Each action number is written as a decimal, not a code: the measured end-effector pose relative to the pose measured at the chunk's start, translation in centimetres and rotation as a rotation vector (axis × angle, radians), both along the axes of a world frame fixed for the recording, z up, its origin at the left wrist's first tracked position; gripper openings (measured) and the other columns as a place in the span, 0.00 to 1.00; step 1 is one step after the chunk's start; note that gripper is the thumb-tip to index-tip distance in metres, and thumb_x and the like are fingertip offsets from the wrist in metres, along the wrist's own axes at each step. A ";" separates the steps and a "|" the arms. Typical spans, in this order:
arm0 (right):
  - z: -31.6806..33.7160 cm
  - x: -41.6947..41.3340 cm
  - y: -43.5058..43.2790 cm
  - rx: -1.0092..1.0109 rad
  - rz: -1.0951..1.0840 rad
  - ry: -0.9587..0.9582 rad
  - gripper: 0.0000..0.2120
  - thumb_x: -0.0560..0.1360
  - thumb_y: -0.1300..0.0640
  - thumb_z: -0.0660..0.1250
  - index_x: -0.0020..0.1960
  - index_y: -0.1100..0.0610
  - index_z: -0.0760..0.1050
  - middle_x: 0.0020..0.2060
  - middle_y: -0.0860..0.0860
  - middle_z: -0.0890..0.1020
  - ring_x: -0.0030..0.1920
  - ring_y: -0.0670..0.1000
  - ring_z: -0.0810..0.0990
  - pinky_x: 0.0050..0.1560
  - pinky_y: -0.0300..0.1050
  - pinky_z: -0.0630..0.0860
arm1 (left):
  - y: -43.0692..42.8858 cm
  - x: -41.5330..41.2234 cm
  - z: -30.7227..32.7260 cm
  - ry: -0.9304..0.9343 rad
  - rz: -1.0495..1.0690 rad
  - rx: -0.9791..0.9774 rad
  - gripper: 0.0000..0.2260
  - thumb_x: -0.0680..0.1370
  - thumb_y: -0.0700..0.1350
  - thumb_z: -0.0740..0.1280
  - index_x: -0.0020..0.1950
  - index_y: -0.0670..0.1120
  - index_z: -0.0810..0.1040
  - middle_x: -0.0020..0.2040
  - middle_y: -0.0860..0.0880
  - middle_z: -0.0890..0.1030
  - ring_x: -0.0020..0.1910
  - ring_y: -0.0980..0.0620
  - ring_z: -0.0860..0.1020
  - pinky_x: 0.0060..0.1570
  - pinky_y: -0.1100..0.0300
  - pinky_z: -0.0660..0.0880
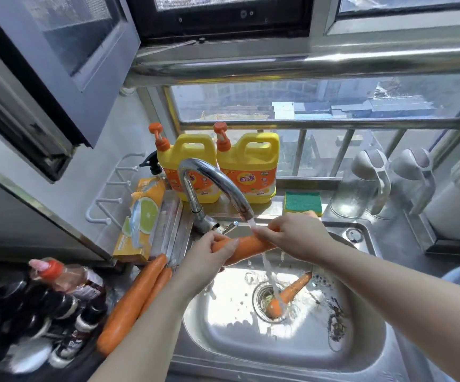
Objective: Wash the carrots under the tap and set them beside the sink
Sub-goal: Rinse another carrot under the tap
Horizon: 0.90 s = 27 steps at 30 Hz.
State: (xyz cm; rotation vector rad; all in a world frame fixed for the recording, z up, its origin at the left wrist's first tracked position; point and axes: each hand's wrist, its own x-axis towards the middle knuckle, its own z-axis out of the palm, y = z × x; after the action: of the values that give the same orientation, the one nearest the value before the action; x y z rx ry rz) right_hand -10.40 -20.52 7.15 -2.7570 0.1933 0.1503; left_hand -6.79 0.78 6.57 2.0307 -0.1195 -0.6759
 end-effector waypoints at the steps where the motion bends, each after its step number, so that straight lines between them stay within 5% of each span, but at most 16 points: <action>1: 0.0 0.2 -0.1 0.034 -0.012 0.018 0.29 0.79 0.32 0.55 0.31 0.52 0.73 0.28 0.47 0.75 0.33 0.46 0.73 0.46 0.47 0.64 | -0.1 0.1 0.3 -0.065 -0.072 0.066 0.13 0.76 0.58 0.72 0.56 0.54 0.77 0.53 0.51 0.80 0.49 0.53 0.81 0.49 0.55 0.80; 6: -0.7 0.7 -0.7 0.144 -0.059 0.065 0.25 0.80 0.35 0.57 0.37 0.51 0.79 0.29 0.46 0.77 0.35 0.45 0.75 0.50 0.48 0.65 | -1.3 -0.8 1.2 -0.229 -0.153 0.199 0.14 0.75 0.60 0.73 0.57 0.57 0.79 0.46 0.57 0.82 0.42 0.59 0.80 0.35 0.69 0.74; 9: -1.9 0.2 -0.6 0.274 -0.099 0.075 0.24 0.71 0.27 0.61 0.41 0.46 0.81 0.38 0.43 0.82 0.45 0.48 0.79 0.58 0.52 0.75 | -1.6 -1.4 0.6 -0.240 -0.043 0.165 0.14 0.75 0.57 0.73 0.56 0.52 0.81 0.43 0.54 0.82 0.37 0.55 0.80 0.33 0.64 0.73; 11: -2.8 -0.3 0.0 0.443 -0.188 0.103 0.33 0.61 0.22 0.63 0.52 0.44 0.80 0.50 0.46 0.82 0.54 0.51 0.79 0.60 0.56 0.77 | -1.7 -1.9 0.0 -0.198 0.042 0.091 0.12 0.75 0.54 0.74 0.54 0.50 0.80 0.41 0.51 0.81 0.34 0.53 0.79 0.34 0.60 0.72; 15: -3.6 -0.8 1.9 0.842 -0.502 0.089 0.55 0.61 0.35 0.79 0.80 0.45 0.55 0.70 0.54 0.66 0.68 0.57 0.70 0.70 0.55 0.71 | -2.0 -2.9 -0.9 -0.127 0.167 -0.005 0.07 0.76 0.52 0.73 0.50 0.53 0.78 0.41 0.51 0.82 0.38 0.50 0.80 0.41 0.53 0.77; 18: -3.9 -0.8 3.0 1.158 -0.539 0.089 0.47 0.68 0.52 0.80 0.79 0.45 0.56 0.62 0.57 0.76 0.58 0.58 0.82 0.59 0.56 0.81 | -1.9 -3.7 -1.1 -0.133 0.169 0.004 0.06 0.77 0.54 0.72 0.50 0.53 0.79 0.41 0.53 0.83 0.40 0.52 0.81 0.42 0.53 0.79; 22: -3.7 -0.8 2.9 1.368 -0.623 -0.004 0.24 0.79 0.61 0.68 0.72 0.48 0.68 0.61 0.64 0.77 0.51 0.61 0.86 0.50 0.54 0.84 | -1.8 -4.4 -0.3 -0.214 0.126 0.071 0.05 0.79 0.55 0.69 0.52 0.56 0.77 0.42 0.56 0.82 0.38 0.57 0.80 0.34 0.61 0.72; 27: -3.3 -1.3 3.0 1.300 -0.515 0.001 0.39 0.70 0.62 0.79 0.74 0.46 0.63 0.58 0.59 0.74 0.54 0.60 0.84 0.56 0.58 0.83 | -2.2 -4.8 -0.1 -0.167 0.136 0.034 0.05 0.79 0.57 0.69 0.47 0.57 0.76 0.42 0.53 0.82 0.39 0.52 0.80 0.37 0.53 0.78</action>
State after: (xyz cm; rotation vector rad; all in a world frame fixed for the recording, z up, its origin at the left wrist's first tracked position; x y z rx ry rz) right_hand -11.70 -17.49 3.87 -1.3634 0.5547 0.0842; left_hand -11.58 -1.43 6.47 2.1054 -0.0667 -0.4257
